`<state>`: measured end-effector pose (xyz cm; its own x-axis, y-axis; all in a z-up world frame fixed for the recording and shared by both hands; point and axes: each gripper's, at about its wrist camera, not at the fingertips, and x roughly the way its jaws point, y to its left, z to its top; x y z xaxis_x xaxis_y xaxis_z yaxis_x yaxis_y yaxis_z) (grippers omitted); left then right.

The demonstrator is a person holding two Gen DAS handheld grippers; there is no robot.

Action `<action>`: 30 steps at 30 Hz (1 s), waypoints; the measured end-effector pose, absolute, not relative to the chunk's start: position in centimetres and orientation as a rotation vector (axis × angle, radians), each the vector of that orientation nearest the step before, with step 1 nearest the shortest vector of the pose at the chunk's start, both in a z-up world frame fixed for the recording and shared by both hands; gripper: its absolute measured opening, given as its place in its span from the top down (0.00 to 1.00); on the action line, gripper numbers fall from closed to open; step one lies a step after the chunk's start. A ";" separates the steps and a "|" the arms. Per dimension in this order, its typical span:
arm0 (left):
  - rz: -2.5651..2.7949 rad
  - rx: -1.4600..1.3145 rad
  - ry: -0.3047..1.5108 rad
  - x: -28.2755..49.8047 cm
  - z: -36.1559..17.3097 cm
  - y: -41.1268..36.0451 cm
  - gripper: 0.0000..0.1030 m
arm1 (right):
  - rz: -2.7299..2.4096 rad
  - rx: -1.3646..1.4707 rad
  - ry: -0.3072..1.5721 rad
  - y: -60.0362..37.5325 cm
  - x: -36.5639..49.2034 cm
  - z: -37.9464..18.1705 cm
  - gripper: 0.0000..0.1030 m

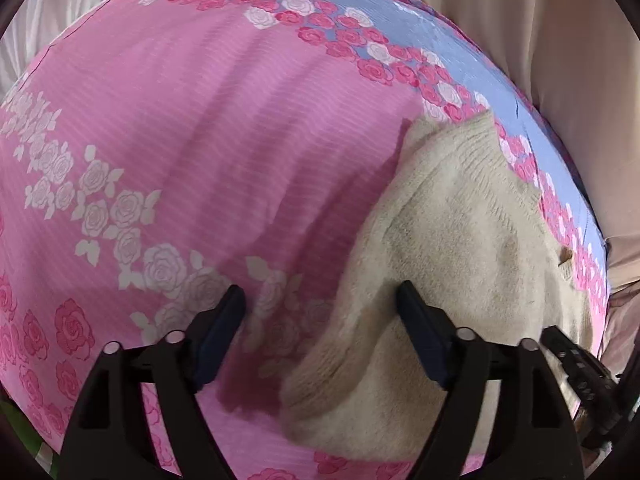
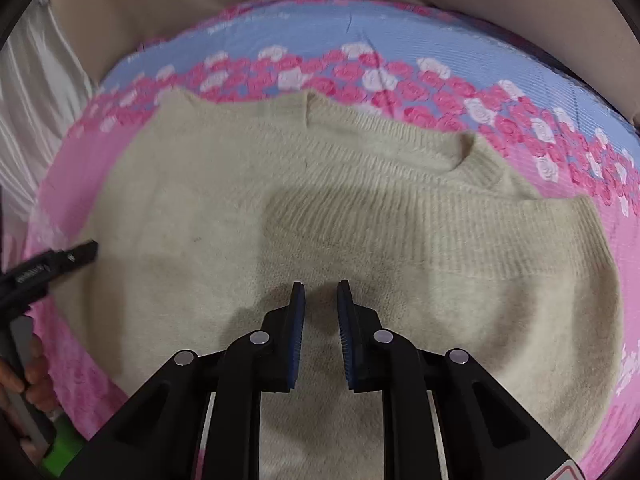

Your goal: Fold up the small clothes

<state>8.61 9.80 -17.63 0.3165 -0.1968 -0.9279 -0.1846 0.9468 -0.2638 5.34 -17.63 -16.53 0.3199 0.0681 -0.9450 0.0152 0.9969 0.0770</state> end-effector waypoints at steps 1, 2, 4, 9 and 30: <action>-0.015 -0.344 1.263 8.8 -17.8 9.5 0.14 | 0.028 0.063 1.241 -17.4 5.4 -16.6 0.85; -0.027 -0.331 1.273 9.1 -17.9 9.1 0.11 | 0.024 0.055 1.244 -17.3 5.4 -16.6 0.85; -0.028 -0.299 1.288 9.3 -18.3 8.7 0.05 | 0.021 0.045 1.252 -17.2 5.6 -16.6 0.84; -0.022 -0.241 1.275 9.9 -18.4 7.6 0.05 | 0.024 0.071 1.257 -17.7 5.8 -16.8 0.84; -0.209 -0.638 1.287 10.5 -18.5 10.1 0.43 | 0.046 0.147 1.240 -18.5 5.4 -16.8 0.84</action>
